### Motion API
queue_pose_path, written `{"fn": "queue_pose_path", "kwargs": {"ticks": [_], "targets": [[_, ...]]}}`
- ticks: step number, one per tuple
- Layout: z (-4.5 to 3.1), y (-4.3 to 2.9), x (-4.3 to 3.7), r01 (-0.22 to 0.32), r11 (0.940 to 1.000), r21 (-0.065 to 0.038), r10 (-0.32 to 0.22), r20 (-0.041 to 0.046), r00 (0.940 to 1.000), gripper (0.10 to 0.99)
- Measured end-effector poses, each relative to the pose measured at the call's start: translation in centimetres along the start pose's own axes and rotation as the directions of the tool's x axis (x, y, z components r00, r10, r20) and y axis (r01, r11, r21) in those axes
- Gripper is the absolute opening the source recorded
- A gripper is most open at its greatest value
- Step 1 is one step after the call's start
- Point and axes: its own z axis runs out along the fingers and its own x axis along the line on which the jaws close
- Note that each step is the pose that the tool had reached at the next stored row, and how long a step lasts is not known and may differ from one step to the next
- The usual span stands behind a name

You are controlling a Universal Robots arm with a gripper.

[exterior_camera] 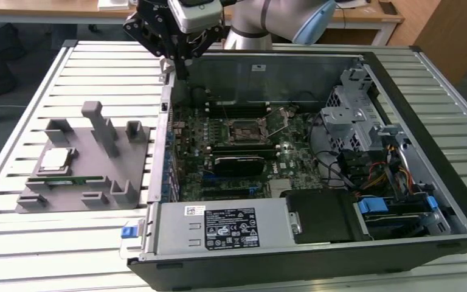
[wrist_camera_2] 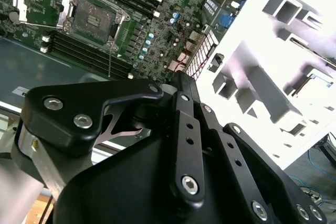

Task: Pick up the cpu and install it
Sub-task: 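Reach for the cpu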

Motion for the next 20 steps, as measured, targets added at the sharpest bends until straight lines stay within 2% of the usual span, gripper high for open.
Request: {"fn": "queue_pose_path", "kwargs": {"ticks": [20], "targets": [[0.09,-0.09,1.05,0.0,1.0,0.0,0.0,0.0,1.0,0.106]]}}
